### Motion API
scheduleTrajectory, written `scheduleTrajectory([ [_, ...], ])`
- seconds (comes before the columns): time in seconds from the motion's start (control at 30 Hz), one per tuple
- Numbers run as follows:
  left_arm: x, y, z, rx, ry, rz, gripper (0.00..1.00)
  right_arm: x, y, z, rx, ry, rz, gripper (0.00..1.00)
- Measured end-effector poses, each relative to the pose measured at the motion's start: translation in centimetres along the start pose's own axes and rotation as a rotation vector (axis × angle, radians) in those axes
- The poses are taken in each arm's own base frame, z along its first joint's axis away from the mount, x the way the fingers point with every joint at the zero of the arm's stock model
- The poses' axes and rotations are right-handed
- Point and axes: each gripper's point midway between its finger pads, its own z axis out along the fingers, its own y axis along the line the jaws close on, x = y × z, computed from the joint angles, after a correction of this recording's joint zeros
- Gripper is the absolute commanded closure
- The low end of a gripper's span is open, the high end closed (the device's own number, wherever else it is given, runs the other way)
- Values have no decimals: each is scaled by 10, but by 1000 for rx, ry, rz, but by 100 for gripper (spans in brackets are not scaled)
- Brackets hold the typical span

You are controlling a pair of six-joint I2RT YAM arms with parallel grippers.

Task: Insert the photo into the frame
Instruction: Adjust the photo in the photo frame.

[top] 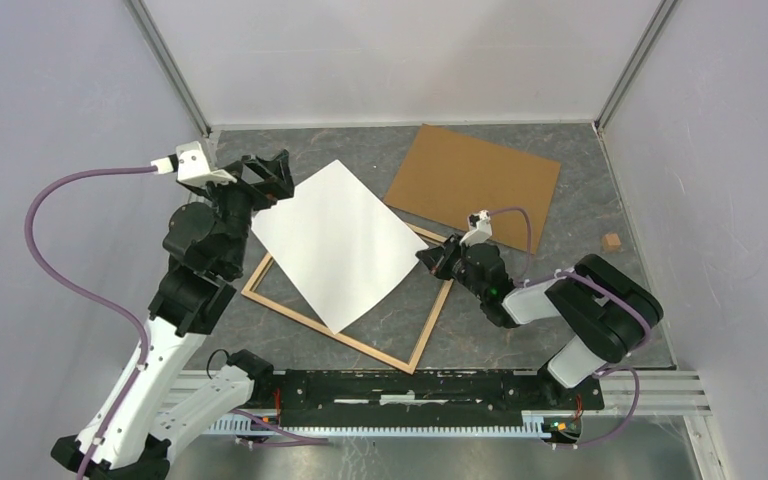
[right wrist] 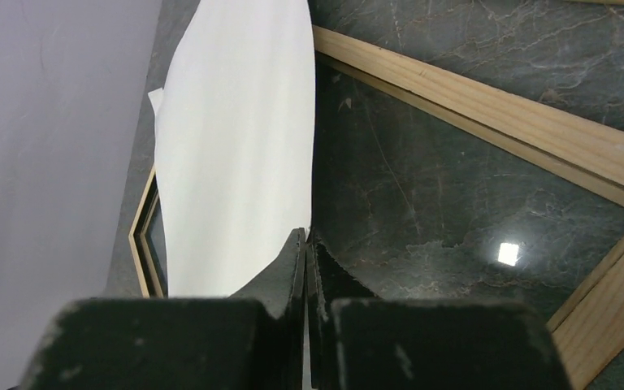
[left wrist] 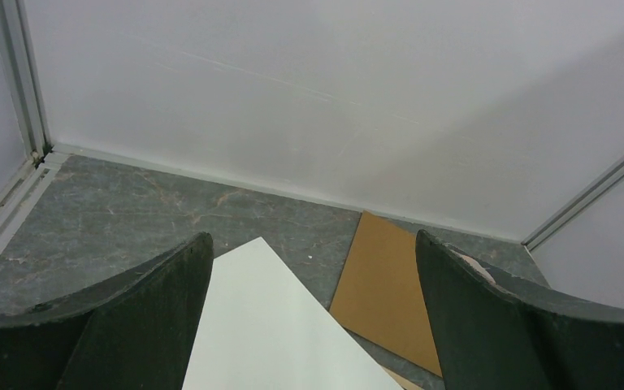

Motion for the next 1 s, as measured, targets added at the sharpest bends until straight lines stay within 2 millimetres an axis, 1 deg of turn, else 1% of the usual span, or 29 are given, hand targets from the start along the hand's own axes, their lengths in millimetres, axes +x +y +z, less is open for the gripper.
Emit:
scheduleTrajectory([
  [0.13, 0, 0, 0, -1, -1, 0, 0, -3, 7, -5, -22, 15, -20, 100],
  [0.33, -4, 0, -3, 2, -10, -5, 0, -8, 24, -22, -79, 67, -56, 100],
  [0.4, -5, 0, -3, 3, -12, -6, 0, -11, 26, -27, -102, 91, -58, 100],
  [0.57, -5, -1, -3, 12, -11, -7, 0, -16, 14, -38, -117, 162, -40, 100],
  [0.67, -5, -2, -3, 17, -9, -7, 0, -21, 2, -46, -122, 212, -28, 100],
  [0.73, -3, -3, -2, 18, -4, -5, 0, -22, -12, -52, -108, 249, -22, 100],
  [0.83, 0, -5, 0, 24, 6, -4, 0, -17, -34, -60, -67, 334, -40, 100],
  [0.9, 2, -5, 1, 25, 10, -9, 0, -15, -42, -61, -57, 404, -58, 100],
  [1.0, 5, -6, 3, 22, 19, -15, 0, -16, -47, -58, -81, 487, -80, 100],
])
